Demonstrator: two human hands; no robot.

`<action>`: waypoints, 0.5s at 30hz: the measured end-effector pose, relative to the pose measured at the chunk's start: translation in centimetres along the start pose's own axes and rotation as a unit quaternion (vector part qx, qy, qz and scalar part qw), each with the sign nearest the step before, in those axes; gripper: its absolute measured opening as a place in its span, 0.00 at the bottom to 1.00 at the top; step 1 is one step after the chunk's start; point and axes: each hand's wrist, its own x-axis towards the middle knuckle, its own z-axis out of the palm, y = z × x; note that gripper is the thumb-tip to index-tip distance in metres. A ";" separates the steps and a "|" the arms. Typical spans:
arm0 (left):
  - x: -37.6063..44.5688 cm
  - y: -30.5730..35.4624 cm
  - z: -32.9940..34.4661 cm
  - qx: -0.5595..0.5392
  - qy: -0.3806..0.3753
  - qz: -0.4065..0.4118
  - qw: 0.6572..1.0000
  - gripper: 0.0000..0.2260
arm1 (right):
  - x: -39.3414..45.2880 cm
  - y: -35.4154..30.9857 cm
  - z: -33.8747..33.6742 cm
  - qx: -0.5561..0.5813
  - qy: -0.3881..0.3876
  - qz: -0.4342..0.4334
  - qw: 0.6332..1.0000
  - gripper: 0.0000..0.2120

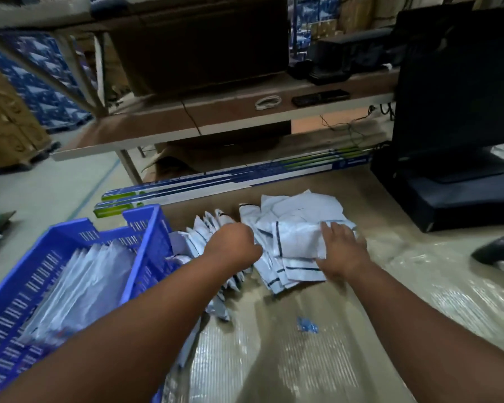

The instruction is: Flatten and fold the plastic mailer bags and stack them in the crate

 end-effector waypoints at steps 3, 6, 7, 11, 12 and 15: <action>-0.3 2.7 1.9 -0.014 -0.016 -0.031 0.999 0.15 | 1.3 1.3 0.3 -0.038 0.014 -0.028 0.999 0.47; -0.8 4.2 3.8 -0.047 -0.029 -0.075 0.996 0.12 | 1.3 2.5 0.4 -0.014 0.048 -0.047 0.998 0.32; -1.0 4.4 4.5 -0.064 -0.032 -0.092 0.993 0.12 | 1.1 3.1 0.5 0.013 0.049 -0.056 0.997 0.26; -3.1 4.8 7.2 -0.219 -0.010 -0.155 0.963 0.17 | -2.0 5.5 -0.7 0.203 0.053 -0.112 0.971 0.11; -3.9 5.1 7.8 -0.274 -0.002 -0.162 0.948 0.21 | -3.2 5.8 -1.2 0.241 0.051 -0.127 0.961 0.12; -6.5 5.4 9.2 -0.339 0.068 -0.107 0.932 0.41 | -7.2 6.3 -1.9 0.216 0.091 -0.204 0.950 0.08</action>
